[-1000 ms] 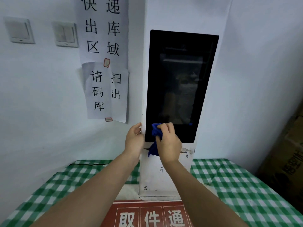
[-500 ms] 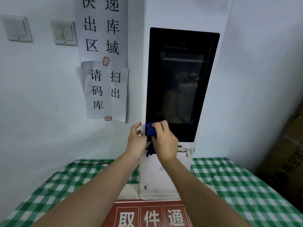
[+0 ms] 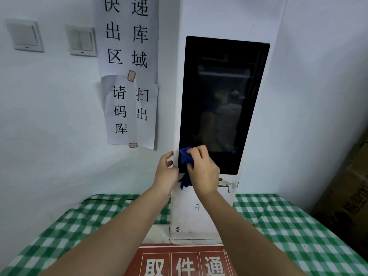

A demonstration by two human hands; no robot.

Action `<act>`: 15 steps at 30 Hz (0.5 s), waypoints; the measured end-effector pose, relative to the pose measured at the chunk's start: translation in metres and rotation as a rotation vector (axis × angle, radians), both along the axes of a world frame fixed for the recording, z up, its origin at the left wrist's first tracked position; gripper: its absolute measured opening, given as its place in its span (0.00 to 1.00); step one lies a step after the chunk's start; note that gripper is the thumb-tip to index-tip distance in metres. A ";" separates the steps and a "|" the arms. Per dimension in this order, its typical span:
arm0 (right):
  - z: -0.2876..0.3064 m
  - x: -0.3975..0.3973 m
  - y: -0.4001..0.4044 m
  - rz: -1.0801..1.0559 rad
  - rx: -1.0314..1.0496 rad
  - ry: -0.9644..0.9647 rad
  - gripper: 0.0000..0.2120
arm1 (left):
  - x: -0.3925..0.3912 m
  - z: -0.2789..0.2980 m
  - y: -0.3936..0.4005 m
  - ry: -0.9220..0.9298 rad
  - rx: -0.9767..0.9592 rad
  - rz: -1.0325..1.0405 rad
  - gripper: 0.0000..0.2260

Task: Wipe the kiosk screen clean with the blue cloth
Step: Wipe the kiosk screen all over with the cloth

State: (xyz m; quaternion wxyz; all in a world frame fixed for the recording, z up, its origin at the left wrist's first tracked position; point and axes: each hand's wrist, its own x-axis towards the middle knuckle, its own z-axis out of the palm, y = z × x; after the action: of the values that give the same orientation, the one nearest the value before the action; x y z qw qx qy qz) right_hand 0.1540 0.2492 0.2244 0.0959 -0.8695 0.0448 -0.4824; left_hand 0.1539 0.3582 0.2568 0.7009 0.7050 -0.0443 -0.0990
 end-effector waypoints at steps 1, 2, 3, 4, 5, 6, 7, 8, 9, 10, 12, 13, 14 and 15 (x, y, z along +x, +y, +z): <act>-0.003 0.001 0.004 0.003 -0.009 0.017 0.15 | 0.000 0.000 0.001 -0.002 -0.001 -0.003 0.26; -0.007 0.003 0.007 0.005 -0.030 0.036 0.16 | 0.000 -0.001 0.001 -0.004 0.003 -0.006 0.26; -0.010 0.004 0.009 0.016 -0.074 0.053 0.15 | 0.000 -0.002 0.002 -0.005 0.005 -0.004 0.25; -0.014 0.004 0.010 0.038 -0.137 0.074 0.15 | 0.001 -0.004 0.003 -0.002 0.007 -0.001 0.24; -0.017 0.003 0.008 0.066 -0.209 0.093 0.15 | 0.001 -0.005 0.004 0.003 0.008 -0.001 0.25; -0.020 0.002 0.006 0.089 -0.274 0.112 0.15 | 0.002 -0.007 0.004 0.009 0.012 -0.003 0.25; -0.021 0.001 0.003 0.106 -0.325 0.131 0.15 | 0.002 -0.008 0.004 0.013 0.018 -0.009 0.26; -0.019 -0.002 -0.001 0.115 -0.358 0.144 0.14 | 0.002 -0.008 0.004 0.020 0.025 -0.017 0.27; -0.016 -0.003 -0.004 0.118 -0.374 0.144 0.14 | 0.001 -0.007 0.004 0.023 0.032 -0.021 0.27; -0.011 -0.004 -0.007 0.109 -0.367 0.133 0.14 | 0.001 -0.006 0.003 0.021 0.039 -0.025 0.28; 0.003 -0.004 -0.010 0.050 -0.302 0.086 0.14 | 0.000 -0.005 0.002 0.015 0.050 -0.025 0.27; 0.008 -0.005 -0.011 0.023 -0.268 0.062 0.14 | 0.000 -0.005 0.002 0.012 0.052 -0.022 0.27; 0.009 -0.005 -0.011 0.012 -0.255 0.049 0.14 | 0.000 -0.005 0.002 0.010 0.054 -0.020 0.27; 0.006 -0.005 -0.010 0.014 -0.260 0.053 0.14 | -0.001 -0.006 0.002 0.009 0.056 -0.020 0.27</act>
State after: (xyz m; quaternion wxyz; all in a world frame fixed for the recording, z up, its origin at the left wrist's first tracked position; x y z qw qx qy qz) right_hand 0.1495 0.2394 0.2304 -0.0155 -0.8874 -0.0218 -0.4601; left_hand 0.1532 0.3597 0.2512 0.6801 0.7233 -0.0454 -0.1104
